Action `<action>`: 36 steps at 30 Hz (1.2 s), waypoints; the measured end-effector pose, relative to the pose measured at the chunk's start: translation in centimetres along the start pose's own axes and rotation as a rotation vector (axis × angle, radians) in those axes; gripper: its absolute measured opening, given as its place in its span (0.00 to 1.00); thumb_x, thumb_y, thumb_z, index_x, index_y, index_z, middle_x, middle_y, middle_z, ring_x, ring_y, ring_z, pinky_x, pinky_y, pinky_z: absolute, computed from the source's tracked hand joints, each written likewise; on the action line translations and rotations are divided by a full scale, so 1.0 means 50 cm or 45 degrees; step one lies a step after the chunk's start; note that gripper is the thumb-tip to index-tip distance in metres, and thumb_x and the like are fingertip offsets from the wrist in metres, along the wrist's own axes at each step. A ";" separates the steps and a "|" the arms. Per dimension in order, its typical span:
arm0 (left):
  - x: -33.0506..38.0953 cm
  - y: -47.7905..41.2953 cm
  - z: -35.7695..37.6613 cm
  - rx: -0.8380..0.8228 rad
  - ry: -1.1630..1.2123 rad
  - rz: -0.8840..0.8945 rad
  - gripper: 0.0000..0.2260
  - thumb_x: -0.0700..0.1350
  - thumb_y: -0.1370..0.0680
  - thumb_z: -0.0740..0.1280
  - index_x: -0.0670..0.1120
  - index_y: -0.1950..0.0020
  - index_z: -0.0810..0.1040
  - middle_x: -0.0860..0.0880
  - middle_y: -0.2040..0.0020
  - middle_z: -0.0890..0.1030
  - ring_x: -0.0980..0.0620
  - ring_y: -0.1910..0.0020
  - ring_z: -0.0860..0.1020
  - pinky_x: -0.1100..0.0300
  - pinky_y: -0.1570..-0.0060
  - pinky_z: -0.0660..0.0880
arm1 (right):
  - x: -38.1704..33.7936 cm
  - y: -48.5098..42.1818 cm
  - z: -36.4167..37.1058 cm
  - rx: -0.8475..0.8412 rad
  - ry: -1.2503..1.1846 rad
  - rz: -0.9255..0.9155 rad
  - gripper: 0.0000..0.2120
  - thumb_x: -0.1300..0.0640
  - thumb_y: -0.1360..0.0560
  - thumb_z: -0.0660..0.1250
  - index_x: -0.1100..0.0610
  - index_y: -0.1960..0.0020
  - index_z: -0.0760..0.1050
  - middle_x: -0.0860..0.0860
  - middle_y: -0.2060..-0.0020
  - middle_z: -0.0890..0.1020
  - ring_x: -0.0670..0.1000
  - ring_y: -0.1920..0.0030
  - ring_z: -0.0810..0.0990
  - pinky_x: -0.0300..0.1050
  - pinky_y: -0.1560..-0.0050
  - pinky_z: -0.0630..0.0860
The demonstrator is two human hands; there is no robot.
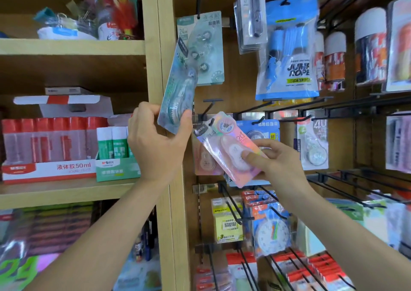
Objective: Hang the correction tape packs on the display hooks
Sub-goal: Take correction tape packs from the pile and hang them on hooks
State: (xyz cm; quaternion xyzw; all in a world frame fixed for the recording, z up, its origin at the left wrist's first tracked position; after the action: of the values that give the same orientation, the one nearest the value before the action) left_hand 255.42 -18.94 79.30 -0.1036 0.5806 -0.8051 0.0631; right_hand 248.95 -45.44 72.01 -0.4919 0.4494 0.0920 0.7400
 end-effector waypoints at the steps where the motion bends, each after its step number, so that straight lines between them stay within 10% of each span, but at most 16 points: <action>1: -0.002 -0.001 0.000 0.000 -0.003 -0.002 0.19 0.58 0.23 0.73 0.42 0.53 0.73 0.45 0.58 0.80 0.45 0.59 0.80 0.42 0.66 0.75 | 0.003 -0.007 0.008 -0.010 0.022 0.037 0.12 0.62 0.29 0.77 0.57 0.48 0.79 0.55 0.55 0.87 0.57 0.60 0.86 0.52 0.63 0.83; 5: -0.003 -0.001 0.001 -0.011 -0.010 -0.012 0.20 0.57 0.24 0.73 0.41 0.54 0.73 0.45 0.58 0.80 0.44 0.59 0.79 0.42 0.64 0.75 | 0.015 -0.044 0.038 0.035 0.301 0.048 0.13 0.57 0.34 0.80 0.54 0.53 0.79 0.54 0.59 0.86 0.59 0.61 0.85 0.62 0.61 0.83; 16: 0.011 0.000 -0.004 -0.006 -0.009 -0.022 0.16 0.56 0.24 0.73 0.47 0.53 0.72 0.46 0.58 0.79 0.46 0.60 0.78 0.45 0.64 0.75 | 0.017 -0.094 0.106 0.005 0.991 -0.103 0.14 0.44 0.31 0.77 0.52 0.62 0.76 0.47 0.72 0.78 0.52 0.66 0.80 0.46 0.66 0.76; 21: 0.007 0.000 -0.005 0.007 0.085 -0.042 0.14 0.58 0.23 0.72 0.51 0.49 0.70 0.47 0.55 0.80 0.45 0.57 0.79 0.42 0.61 0.76 | -0.013 -0.071 0.069 0.081 1.217 -0.225 0.24 0.32 0.31 0.70 0.51 0.49 0.79 0.47 0.67 0.82 0.53 0.57 0.83 0.50 0.56 0.80; 29: -0.003 0.000 0.003 -0.055 0.138 -0.062 0.19 0.64 0.23 0.67 0.49 0.51 0.74 0.48 0.55 0.78 0.48 0.55 0.77 0.47 0.58 0.75 | -0.149 -0.023 0.113 -0.332 0.001 -0.185 0.17 0.54 0.27 0.75 0.55 0.40 0.77 0.48 0.56 0.87 0.45 0.54 0.84 0.43 0.50 0.80; 32: 0.003 -0.001 0.006 -0.090 0.070 -0.010 0.25 0.65 0.23 0.66 0.42 0.51 0.78 0.52 0.53 0.73 0.52 0.53 0.73 0.55 0.56 0.71 | -0.165 -0.025 0.154 -0.466 -0.161 -0.139 0.22 0.56 0.28 0.75 0.55 0.36 0.75 0.51 0.46 0.86 0.48 0.46 0.84 0.43 0.48 0.79; 36: 0.013 -0.006 0.014 -0.146 0.003 0.077 0.29 0.68 0.24 0.64 0.40 0.52 0.80 0.55 0.53 0.73 0.50 0.49 0.73 0.52 0.53 0.71 | -0.168 -0.036 0.146 -0.337 -0.216 -0.163 0.19 0.58 0.31 0.77 0.59 0.42 0.78 0.51 0.58 0.82 0.49 0.59 0.81 0.45 0.57 0.76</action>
State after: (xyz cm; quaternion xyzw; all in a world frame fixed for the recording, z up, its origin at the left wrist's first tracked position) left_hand 254.96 -19.65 79.84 -0.0883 0.6286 -0.7684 0.0807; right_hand 249.32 -37.87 80.35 -0.6032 0.3371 0.1444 0.7083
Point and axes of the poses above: each hand's wrist, its own y-axis away from the middle knuckle, its own z-axis out of the palm, x = y × z, the point moved 9 cm from there along -y, towards the middle knuckle
